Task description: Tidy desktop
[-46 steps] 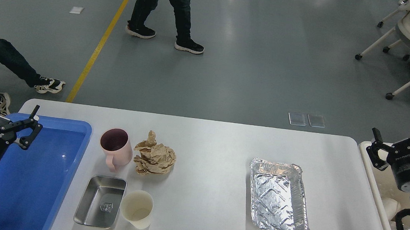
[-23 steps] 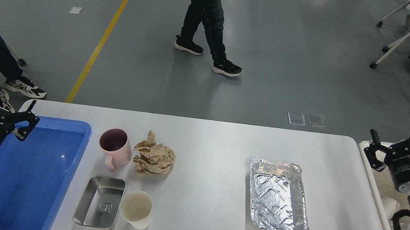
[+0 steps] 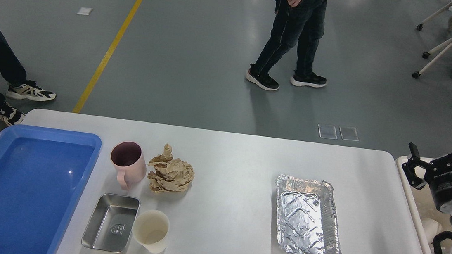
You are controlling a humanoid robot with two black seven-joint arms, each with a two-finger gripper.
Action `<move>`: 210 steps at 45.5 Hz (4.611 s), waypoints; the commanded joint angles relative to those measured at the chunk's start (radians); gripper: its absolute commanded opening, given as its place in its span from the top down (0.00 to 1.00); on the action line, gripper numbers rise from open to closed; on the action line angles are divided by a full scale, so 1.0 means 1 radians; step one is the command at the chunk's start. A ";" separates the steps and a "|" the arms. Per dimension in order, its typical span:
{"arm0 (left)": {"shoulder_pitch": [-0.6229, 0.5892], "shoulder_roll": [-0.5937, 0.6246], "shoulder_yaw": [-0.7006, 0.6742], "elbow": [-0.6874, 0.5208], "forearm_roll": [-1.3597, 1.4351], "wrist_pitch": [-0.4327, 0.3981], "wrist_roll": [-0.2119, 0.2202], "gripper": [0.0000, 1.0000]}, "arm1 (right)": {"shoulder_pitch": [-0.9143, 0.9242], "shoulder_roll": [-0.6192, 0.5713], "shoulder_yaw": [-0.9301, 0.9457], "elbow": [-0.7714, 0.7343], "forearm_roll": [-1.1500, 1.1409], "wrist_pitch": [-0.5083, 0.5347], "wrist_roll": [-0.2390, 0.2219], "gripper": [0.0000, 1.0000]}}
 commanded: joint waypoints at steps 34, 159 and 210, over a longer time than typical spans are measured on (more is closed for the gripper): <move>0.011 0.247 0.043 -0.154 0.440 -0.169 0.013 0.03 | 0.014 -0.012 -0.025 -0.006 -0.001 -0.003 -0.002 0.00; -0.758 -0.736 0.784 0.630 0.814 -0.279 0.089 1.00 | -0.013 -0.021 -0.008 -0.015 -0.001 0.002 0.004 0.00; -0.964 -0.078 0.844 0.384 0.668 -0.485 0.099 0.97 | -0.007 -0.012 -0.022 -0.008 0.000 -0.007 0.004 0.00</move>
